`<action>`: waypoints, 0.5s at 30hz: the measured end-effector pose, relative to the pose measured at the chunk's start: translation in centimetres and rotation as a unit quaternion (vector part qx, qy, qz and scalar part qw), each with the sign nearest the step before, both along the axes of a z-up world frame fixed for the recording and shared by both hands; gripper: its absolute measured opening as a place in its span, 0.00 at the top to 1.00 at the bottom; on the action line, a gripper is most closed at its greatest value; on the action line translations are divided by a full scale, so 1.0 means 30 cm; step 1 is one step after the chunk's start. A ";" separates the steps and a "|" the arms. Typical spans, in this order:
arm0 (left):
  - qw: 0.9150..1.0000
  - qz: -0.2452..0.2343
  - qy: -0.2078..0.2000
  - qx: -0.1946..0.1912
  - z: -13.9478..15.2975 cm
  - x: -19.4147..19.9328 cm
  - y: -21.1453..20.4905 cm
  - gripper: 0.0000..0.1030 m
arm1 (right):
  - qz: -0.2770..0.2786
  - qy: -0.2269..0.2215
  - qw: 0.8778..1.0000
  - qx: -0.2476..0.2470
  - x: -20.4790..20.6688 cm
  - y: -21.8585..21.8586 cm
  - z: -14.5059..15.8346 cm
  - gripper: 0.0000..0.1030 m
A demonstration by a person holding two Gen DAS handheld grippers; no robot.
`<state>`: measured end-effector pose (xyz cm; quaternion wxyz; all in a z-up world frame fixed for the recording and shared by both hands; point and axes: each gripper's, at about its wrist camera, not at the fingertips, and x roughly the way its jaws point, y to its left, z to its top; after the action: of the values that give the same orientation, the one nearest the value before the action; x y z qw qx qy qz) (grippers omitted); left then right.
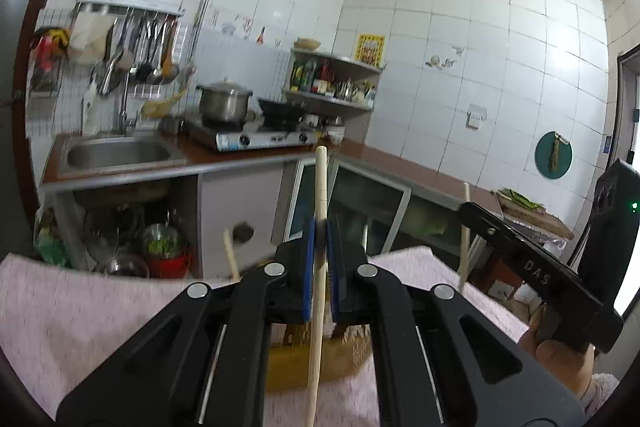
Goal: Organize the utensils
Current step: 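Carry the chopstick over the yellow holder and lower it inside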
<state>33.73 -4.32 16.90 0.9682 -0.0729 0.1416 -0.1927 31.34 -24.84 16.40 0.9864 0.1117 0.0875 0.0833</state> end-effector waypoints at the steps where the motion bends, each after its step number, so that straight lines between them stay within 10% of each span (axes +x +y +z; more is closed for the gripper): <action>1: 1.000 0.001 -0.007 0.002 0.013 0.015 -0.010 0.96 | 0.000 -0.009 1.000 -0.003 0.021 0.006 0.021 0.94; 15: 0.998 0.039 -0.054 0.018 -0.033 0.311 -0.082 0.96 | 0.001 -0.082 0.996 -0.046 0.259 0.135 0.025 0.94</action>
<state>43.07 -6.78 15.92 0.9824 -0.0498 0.0893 -0.1561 39.11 -20.80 17.15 0.9942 0.0588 0.0102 0.0892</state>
